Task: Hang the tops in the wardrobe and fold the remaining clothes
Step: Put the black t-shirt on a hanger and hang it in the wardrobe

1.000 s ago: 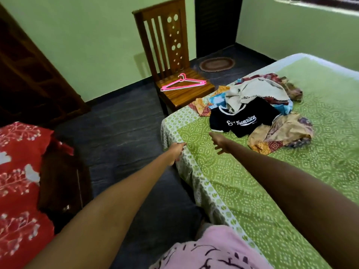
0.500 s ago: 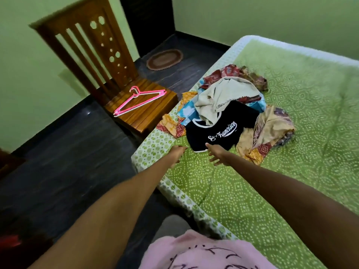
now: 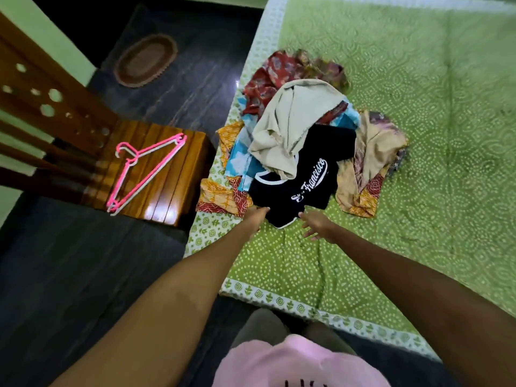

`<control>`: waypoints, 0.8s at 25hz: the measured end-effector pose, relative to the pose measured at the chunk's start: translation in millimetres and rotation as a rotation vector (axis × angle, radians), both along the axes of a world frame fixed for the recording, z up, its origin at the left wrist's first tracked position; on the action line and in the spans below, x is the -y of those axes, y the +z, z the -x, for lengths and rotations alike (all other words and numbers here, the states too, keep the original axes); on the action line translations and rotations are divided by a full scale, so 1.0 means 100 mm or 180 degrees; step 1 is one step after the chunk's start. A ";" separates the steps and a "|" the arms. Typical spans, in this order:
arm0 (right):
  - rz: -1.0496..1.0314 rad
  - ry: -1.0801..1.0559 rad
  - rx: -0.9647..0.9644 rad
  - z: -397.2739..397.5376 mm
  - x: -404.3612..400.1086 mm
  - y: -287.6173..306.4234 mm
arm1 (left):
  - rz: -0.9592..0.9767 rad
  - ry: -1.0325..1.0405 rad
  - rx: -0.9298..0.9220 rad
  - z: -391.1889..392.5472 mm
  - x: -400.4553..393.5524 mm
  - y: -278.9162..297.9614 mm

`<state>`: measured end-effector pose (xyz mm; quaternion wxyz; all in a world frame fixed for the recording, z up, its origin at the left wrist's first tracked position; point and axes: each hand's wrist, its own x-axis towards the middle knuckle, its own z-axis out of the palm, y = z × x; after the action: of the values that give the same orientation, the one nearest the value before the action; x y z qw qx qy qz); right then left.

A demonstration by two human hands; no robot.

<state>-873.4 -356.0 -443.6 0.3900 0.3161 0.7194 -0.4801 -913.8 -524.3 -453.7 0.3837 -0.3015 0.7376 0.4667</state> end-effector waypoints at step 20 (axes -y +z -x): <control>-0.2190 0.1000 -0.1547 2.62 -0.69 -1.02 | 0.1061 -0.1097 -0.1043 1.18 -0.14 -1.58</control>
<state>-1134.9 -287.3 -545.7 0.1501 0.1923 0.9472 -0.2082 -1032.0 -510.4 -611.2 0.2783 -0.1512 0.8966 0.3094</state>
